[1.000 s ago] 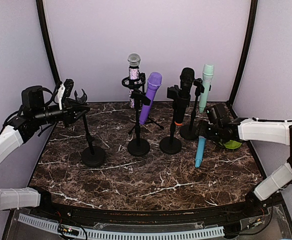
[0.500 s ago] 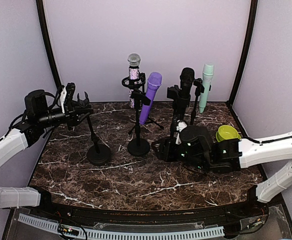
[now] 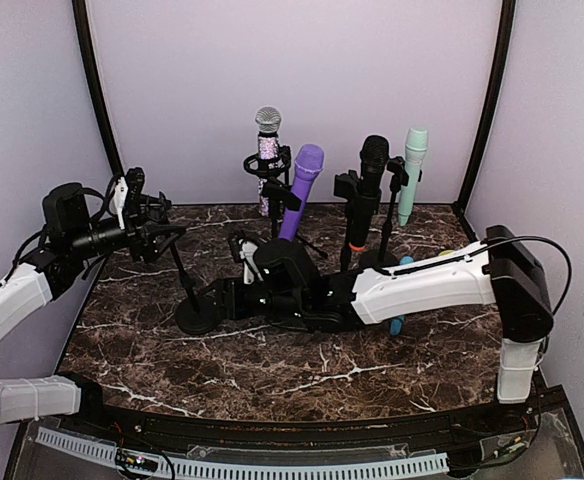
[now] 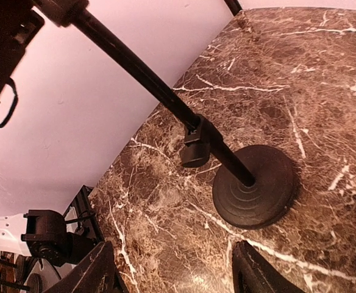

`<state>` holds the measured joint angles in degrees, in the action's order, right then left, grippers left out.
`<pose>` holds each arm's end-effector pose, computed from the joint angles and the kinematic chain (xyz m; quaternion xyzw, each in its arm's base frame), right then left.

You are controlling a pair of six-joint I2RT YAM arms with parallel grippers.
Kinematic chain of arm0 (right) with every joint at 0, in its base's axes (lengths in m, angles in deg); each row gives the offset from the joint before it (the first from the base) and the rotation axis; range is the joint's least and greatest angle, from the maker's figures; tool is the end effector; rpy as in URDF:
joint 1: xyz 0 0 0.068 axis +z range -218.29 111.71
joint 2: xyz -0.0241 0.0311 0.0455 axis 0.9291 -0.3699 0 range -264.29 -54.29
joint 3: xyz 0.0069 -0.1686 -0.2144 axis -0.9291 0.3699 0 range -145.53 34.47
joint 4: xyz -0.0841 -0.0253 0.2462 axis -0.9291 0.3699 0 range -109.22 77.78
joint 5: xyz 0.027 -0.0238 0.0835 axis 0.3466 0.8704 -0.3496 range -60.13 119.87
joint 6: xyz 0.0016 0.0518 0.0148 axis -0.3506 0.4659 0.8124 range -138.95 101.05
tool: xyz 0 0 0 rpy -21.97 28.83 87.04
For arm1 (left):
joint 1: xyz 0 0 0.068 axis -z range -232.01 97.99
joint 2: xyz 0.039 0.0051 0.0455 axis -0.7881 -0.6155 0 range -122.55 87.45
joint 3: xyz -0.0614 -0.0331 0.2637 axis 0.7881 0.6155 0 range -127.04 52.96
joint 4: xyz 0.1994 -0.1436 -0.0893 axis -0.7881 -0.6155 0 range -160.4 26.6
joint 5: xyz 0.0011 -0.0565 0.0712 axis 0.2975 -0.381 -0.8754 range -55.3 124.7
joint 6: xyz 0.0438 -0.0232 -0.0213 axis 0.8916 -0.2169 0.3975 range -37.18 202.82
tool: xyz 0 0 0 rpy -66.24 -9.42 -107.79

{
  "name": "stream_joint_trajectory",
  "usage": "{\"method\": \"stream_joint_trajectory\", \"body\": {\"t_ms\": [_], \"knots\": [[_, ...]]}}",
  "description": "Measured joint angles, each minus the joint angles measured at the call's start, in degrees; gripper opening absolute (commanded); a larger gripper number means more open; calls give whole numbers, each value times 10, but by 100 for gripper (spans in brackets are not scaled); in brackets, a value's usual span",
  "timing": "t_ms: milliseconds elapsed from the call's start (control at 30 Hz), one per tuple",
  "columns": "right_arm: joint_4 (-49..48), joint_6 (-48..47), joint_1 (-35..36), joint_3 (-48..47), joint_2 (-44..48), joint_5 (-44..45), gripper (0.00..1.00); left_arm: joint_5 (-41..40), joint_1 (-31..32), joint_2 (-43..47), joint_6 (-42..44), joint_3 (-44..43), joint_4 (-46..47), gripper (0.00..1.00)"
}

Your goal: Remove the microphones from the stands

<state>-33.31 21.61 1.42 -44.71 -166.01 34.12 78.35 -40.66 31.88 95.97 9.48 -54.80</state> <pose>0.1621 0.4308 0.2430 -0.1831 0.7901 0.4621 0.3586 0.2133 -0.0680 0.3325 0.3924 0.6066 -0.2608 0.6403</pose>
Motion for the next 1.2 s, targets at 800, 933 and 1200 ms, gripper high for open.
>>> {"method": "stream_joint_trajectory", "body": {"t_ms": [800,933,1200], "knots": [[-167,153,-64,-148,-219,-231,60,-111,-23,84,30,-153,-336,97],[-172,167,-64,-148,-228,-233,35,-125,-23,91,29,-163,-355,96],[-172,189,-64,-174,-234,-206,28,-127,-23,90,29,-166,-380,95]]}}
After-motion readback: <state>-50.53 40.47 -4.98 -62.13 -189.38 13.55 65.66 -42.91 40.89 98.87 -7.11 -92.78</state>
